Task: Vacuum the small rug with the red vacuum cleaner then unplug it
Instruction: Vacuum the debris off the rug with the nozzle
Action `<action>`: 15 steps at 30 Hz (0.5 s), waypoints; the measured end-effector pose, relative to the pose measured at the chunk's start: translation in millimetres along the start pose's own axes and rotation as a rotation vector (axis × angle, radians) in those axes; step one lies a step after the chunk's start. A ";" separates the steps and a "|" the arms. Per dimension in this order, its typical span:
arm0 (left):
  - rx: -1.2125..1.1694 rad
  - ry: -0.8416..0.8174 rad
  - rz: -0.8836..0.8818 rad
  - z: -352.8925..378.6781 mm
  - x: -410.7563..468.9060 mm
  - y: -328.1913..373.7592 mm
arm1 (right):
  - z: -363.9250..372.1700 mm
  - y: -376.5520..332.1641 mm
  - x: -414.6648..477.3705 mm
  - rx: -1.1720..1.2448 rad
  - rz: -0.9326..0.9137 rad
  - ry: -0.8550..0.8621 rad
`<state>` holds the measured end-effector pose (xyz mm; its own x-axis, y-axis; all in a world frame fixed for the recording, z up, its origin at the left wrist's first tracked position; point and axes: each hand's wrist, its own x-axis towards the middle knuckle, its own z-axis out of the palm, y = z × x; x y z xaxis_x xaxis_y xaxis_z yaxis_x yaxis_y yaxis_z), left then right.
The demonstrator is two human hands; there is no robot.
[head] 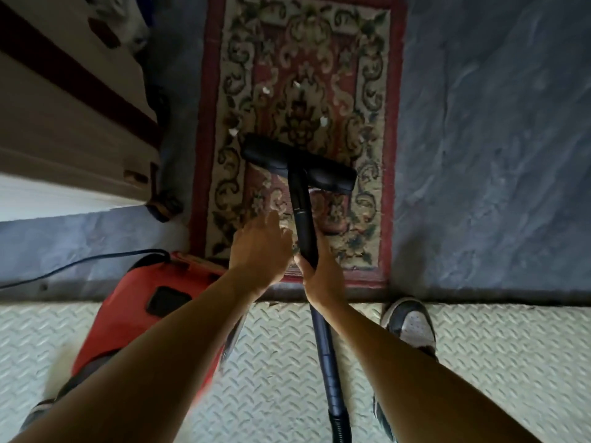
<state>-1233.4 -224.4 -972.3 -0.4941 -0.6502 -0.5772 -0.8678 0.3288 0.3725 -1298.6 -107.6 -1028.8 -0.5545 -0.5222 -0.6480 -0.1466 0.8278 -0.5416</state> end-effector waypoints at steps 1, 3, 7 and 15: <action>0.004 0.010 0.001 3.2 3.0 -4.8 | 3.5 5.0 -2.9 0.006 0.019 -0.014; 0.034 0.034 0.008 4.0 7.5 -10.5 | 9.7 17.4 -18.0 0.045 0.091 -0.059; 0.047 0.025 -0.003 -3.6 13.1 -13.3 | 10.3 39.3 -60.9 0.006 0.161 -0.103; 0.002 0.014 -0.001 -20.8 15.2 -16.0 | -2.9 5.1 -53.2 -0.054 0.200 -0.066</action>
<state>-1225.9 -253.8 -971.9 -0.4924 -0.6601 -0.5673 -0.8685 0.3295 0.3703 -1272.2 -75.0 -995.5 -0.5220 -0.3569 -0.7747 -0.0834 0.9252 -0.3701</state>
